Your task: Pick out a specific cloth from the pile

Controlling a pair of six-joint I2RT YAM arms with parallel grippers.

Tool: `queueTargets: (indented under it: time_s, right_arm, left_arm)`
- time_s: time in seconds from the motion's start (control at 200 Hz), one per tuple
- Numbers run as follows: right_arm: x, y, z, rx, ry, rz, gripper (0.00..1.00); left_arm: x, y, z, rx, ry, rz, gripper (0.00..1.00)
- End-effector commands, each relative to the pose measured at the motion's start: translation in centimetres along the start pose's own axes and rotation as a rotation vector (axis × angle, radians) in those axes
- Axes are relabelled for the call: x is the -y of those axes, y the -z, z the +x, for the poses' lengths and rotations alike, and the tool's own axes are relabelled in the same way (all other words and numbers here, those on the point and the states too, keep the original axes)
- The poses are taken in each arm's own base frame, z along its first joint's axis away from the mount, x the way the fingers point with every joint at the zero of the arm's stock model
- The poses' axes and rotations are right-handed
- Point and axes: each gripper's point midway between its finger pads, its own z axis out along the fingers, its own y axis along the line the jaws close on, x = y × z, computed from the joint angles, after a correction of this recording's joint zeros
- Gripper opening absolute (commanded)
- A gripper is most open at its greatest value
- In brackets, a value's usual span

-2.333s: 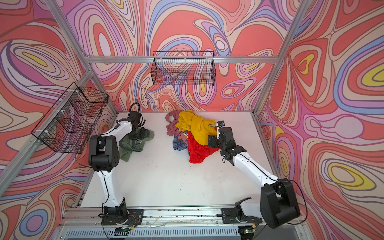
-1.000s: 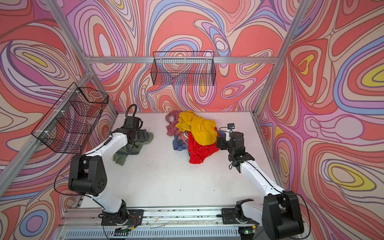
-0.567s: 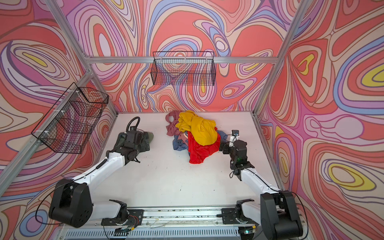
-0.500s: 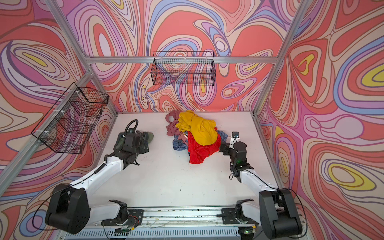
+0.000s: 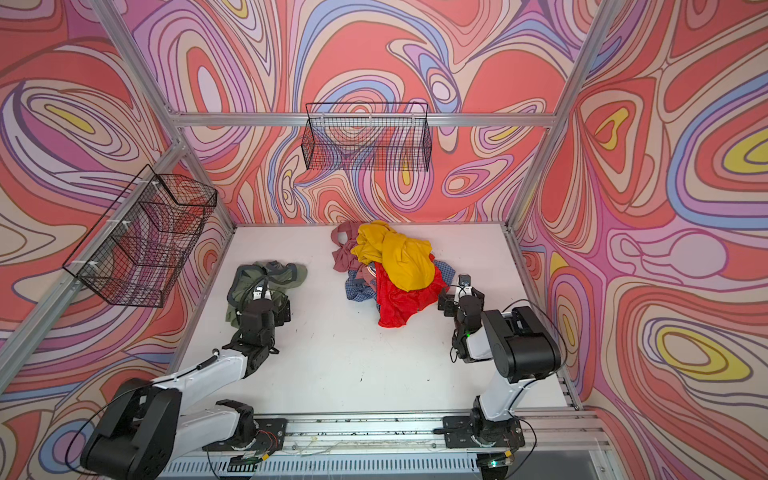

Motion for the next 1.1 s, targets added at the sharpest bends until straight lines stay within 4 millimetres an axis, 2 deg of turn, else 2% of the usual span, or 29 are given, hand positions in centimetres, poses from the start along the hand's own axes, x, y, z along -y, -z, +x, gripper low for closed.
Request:
queueTargets:
  time_s: [0.0,0.035,0.055,0.09,0.105,0.17,0.235,0.28,0.311,0.351,0.476,0.631,0.741,0.826,1.097]
  right_arm:
    - [0.5,-1.3,-2.6,0.046,-0.019,0.008,0.98]
    - [0.5,-1.6,-2.6,0.034,-0.030,-0.008,0.98]
    - [0.6,-1.8,-2.5,0.032,-0.033,-0.008,0.98]
    - [0.7,-1.9,-2.5,0.020,-0.039,-0.006,0.98]
    - [0.8,-1.9,-2.5,0.019,-0.041,-0.007,0.98]
    - [0.9,-2.0,-2.4,0.014,-0.045,-0.007,0.98]
    - [0.9,-2.0,-2.4,0.016,-0.045,-0.008,0.99]
    - [0.8,-2.0,-2.5,0.017,-0.046,-0.009,0.99]
    - [0.9,-2.0,-2.4,0.017,-0.046,-0.008,0.99]
    - [0.9,-2.0,-2.4,0.017,-0.046,-0.009,0.98]
    - [0.9,-2.0,-2.5,0.018,-0.045,-0.007,0.99]
    - [0.9,-2.0,-2.5,0.018,-0.046,-0.008,0.98]
    - [0.9,-2.0,-2.5,0.018,-0.046,-0.008,0.98]
    - [0.8,-2.0,-2.5,0.018,-0.046,-0.009,0.98]
    - [0.9,-2.0,-2.5,0.018,-0.046,-0.008,0.98]
  left_arm:
    - [-1.6,-1.1,-3.8,0.147,0.012,-0.115,1.00]
    - [-0.4,-1.6,-3.3,0.089,-0.005,-0.027,0.99]
    - [0.3,-1.8,-3.4,0.097,0.013,0.051,0.93]
    - [0.3,-1.9,-3.7,0.138,0.087,0.112,0.92]
    - [0.3,-2.1,-3.2,0.138,0.109,0.138,0.92]
    - [-1.5,-3.2,-1.1,0.131,0.232,0.119,0.92]
    - [-1.1,-2.6,-1.5,0.225,0.226,0.165,0.99]
    - [-0.8,-2.3,-1.2,0.180,0.223,0.185,1.00]
    - [-1.1,-2.7,-0.7,0.138,0.224,0.161,1.00]
    - [-1.6,-3.7,-1.1,0.130,0.237,0.116,1.00]
    - [2.6,-4.9,-1.2,0.012,0.106,0.320,1.00]
    - [2.0,-4.0,-1.3,0.091,0.134,0.298,1.00]
    - [1.8,-5.0,-1.2,0.033,0.128,0.273,1.00]
    - [2.5,-4.7,-1.4,0.050,0.113,0.312,1.00]
    - [2.6,-4.9,-1.4,0.042,0.114,0.313,1.00]
